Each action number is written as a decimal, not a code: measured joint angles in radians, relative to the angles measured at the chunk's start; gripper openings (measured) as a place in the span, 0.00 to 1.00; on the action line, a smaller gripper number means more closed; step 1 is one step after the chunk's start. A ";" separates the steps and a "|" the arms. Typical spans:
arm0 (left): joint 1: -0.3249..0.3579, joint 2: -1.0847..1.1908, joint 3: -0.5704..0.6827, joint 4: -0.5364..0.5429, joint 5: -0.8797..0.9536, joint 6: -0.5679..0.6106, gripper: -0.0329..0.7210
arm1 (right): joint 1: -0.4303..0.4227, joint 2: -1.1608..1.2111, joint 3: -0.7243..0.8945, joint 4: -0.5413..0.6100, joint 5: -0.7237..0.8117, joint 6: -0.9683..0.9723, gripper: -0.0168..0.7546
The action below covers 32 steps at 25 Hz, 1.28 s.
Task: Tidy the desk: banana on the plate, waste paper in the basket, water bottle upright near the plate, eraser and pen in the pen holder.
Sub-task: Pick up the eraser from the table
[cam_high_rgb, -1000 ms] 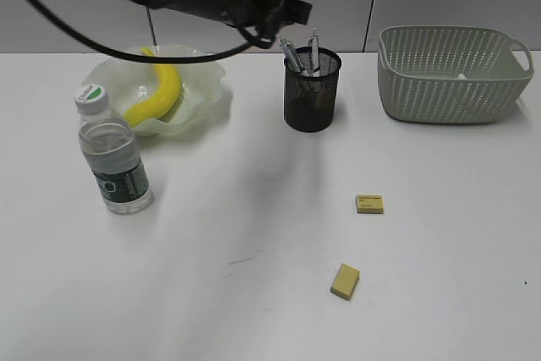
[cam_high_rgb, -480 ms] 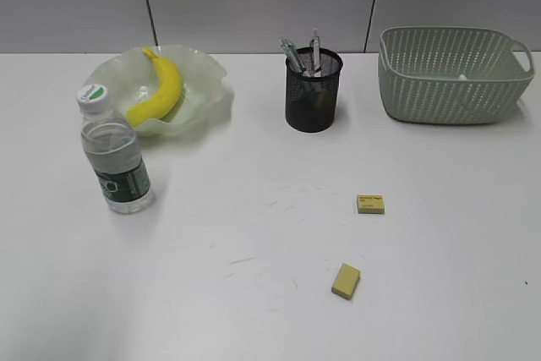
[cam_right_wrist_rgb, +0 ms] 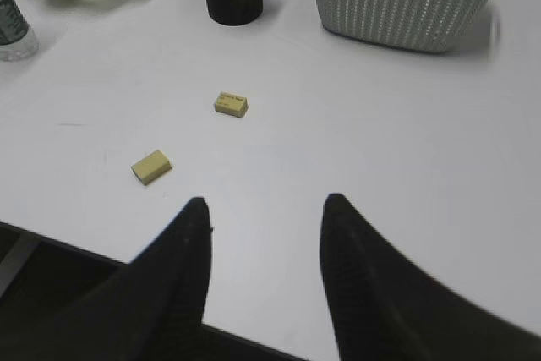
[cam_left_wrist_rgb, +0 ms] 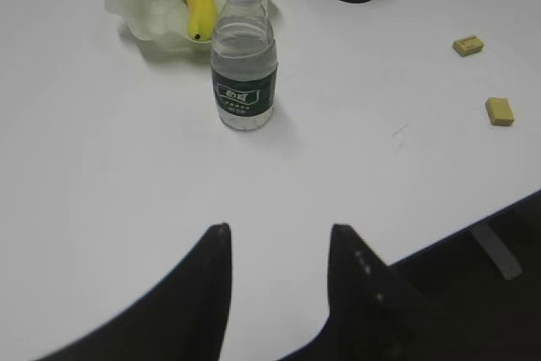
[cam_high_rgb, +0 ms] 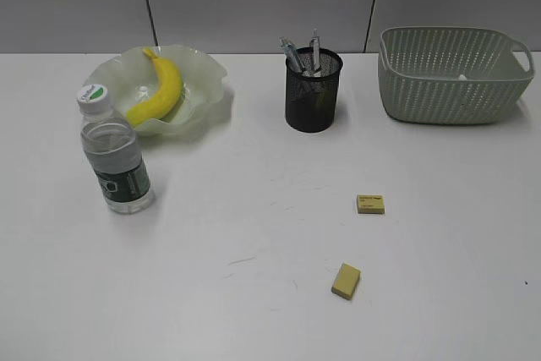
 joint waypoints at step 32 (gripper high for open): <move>0.606 -0.083 0.039 -0.038 -0.062 0.000 0.42 | 0.036 2.030 -0.669 0.126 -0.349 -0.760 0.45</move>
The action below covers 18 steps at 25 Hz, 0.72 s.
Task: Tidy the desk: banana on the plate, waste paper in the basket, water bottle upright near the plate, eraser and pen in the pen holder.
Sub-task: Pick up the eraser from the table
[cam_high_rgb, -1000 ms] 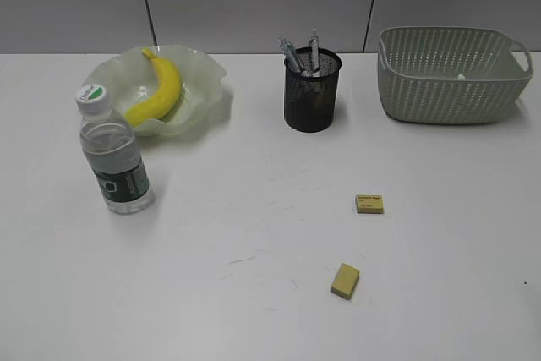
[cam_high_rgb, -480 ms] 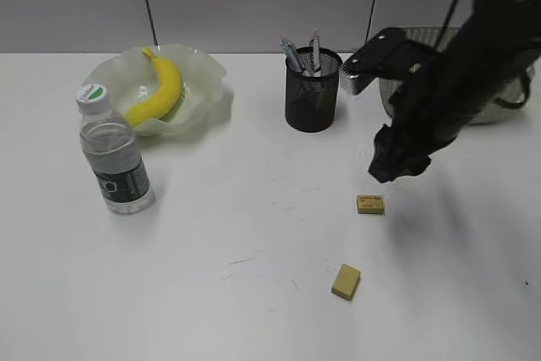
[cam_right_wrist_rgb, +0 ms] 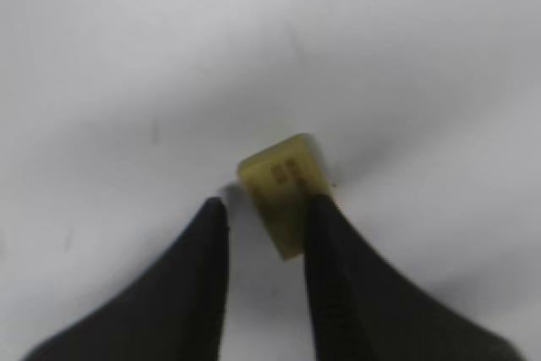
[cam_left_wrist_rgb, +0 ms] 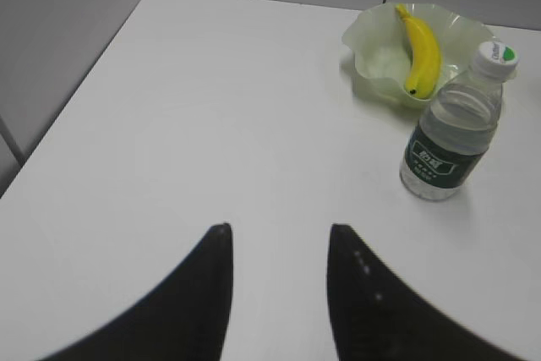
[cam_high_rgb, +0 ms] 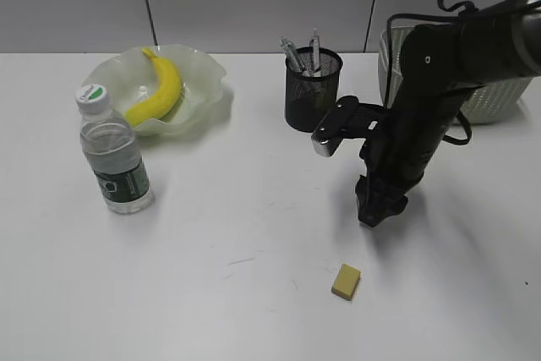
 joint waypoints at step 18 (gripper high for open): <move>0.000 0.000 0.000 -0.002 -0.001 0.000 0.41 | -0.074 -0.053 -0.142 0.218 -0.047 0.036 0.55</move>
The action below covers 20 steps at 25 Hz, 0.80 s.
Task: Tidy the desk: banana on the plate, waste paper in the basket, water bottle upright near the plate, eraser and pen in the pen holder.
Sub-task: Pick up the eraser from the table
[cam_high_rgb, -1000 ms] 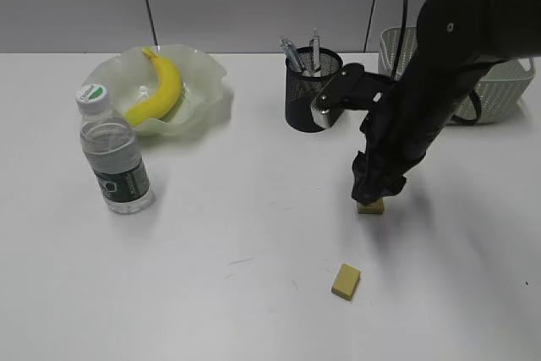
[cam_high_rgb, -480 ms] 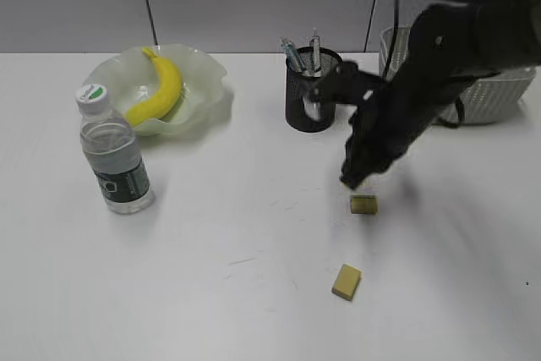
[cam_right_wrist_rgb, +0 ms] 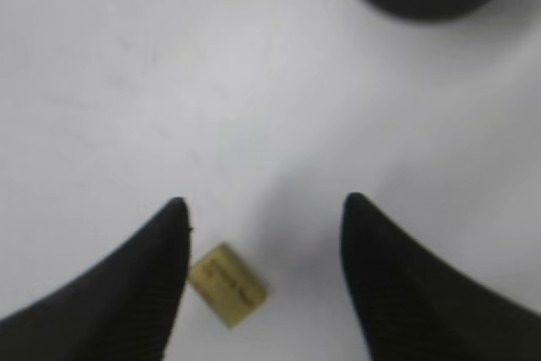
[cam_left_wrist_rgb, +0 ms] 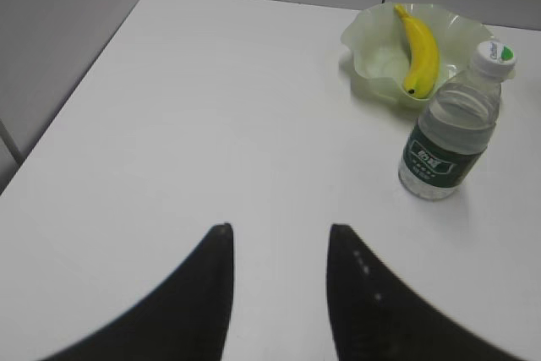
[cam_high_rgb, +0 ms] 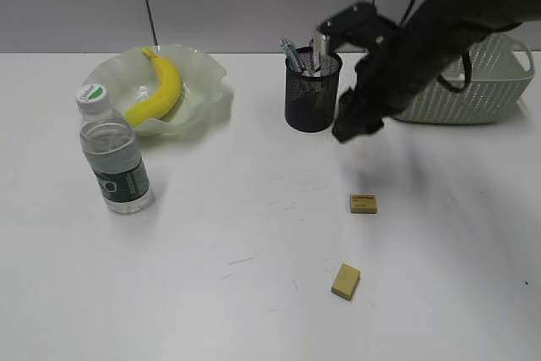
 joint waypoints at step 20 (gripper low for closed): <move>0.000 0.000 0.000 0.000 0.000 0.000 0.38 | 0.062 0.105 0.031 -0.166 0.056 0.191 0.30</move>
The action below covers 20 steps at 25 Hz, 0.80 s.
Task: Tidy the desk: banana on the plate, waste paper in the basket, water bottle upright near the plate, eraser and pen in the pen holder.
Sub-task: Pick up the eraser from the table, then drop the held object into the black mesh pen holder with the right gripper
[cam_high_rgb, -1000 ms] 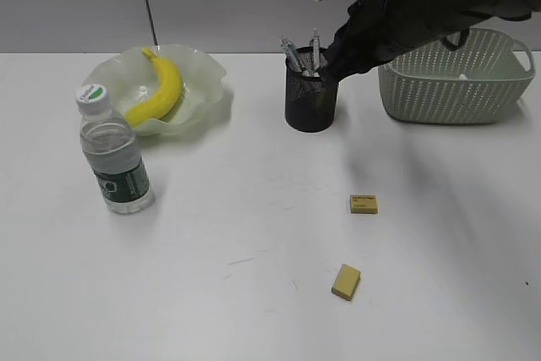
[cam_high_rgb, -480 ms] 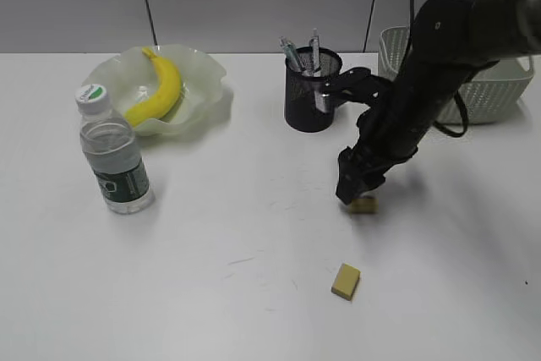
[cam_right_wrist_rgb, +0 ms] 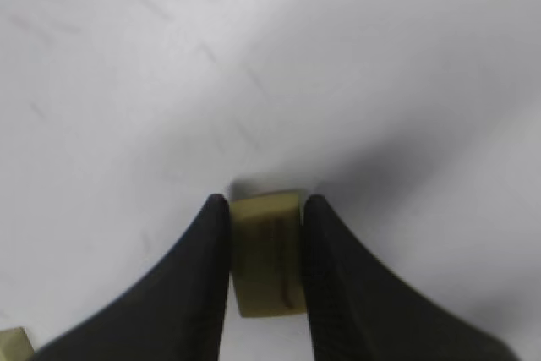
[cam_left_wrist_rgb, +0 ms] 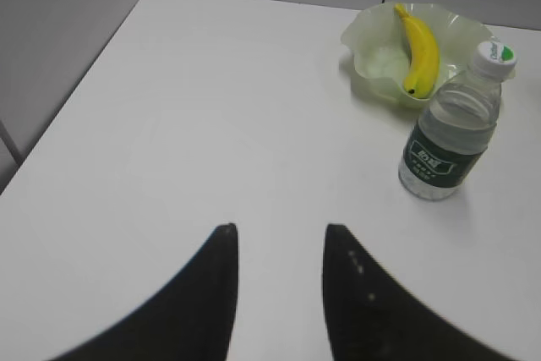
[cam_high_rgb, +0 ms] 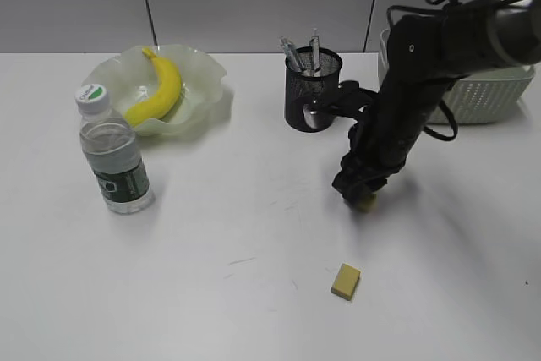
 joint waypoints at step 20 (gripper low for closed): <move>0.000 0.000 0.000 0.000 0.000 0.000 0.37 | -0.023 0.041 -0.214 0.137 -0.544 0.027 0.53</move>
